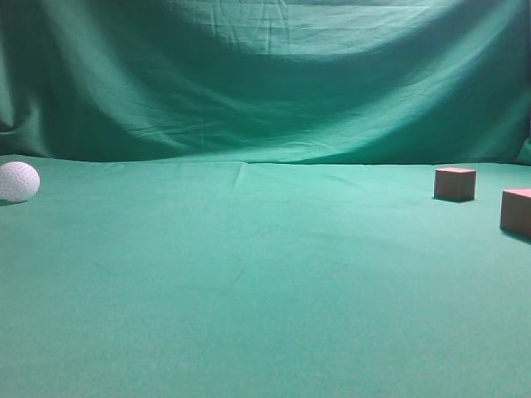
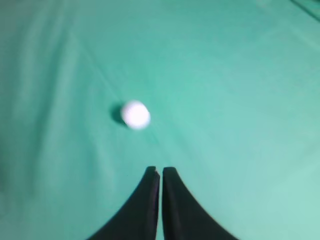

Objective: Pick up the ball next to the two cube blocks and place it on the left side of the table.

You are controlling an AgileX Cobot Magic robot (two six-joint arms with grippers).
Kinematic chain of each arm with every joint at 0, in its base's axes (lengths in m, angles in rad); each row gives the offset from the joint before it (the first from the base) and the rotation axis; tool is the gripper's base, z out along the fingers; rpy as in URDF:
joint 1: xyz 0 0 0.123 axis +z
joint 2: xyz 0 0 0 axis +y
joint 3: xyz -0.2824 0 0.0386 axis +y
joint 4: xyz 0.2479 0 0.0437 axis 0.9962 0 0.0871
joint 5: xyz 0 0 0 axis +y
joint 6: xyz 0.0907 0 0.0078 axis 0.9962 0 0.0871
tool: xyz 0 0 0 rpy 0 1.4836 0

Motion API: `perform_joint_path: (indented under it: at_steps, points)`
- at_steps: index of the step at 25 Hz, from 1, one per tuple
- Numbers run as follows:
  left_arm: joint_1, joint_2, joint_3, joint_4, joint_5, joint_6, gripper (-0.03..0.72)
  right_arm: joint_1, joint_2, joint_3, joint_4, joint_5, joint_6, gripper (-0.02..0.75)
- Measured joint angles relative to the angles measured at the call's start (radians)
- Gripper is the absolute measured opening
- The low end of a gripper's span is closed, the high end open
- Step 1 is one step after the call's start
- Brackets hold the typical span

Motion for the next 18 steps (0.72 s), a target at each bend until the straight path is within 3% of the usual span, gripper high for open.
perform_joint_path:
  at_steps: [4,9,13,18]
  points:
    - [0.000,0.000,0.000,0.000,0.000,0.000,0.000,-0.001,-0.098,0.000,-0.167,0.116,0.115,0.000]
    - [0.000,0.000,0.000,0.000,0.000,0.000,0.000,-0.002,-0.237,0.021,-0.190,0.127,0.136,0.000]
    - [0.000,0.000,0.000,0.000,0.000,0.000,0.000,-0.002,-0.360,0.157,-0.192,0.122,0.150,0.000]
    - [0.000,0.000,0.000,0.000,0.000,0.000,0.000,-0.002,-0.489,0.403,-0.188,0.005,0.169,0.000]
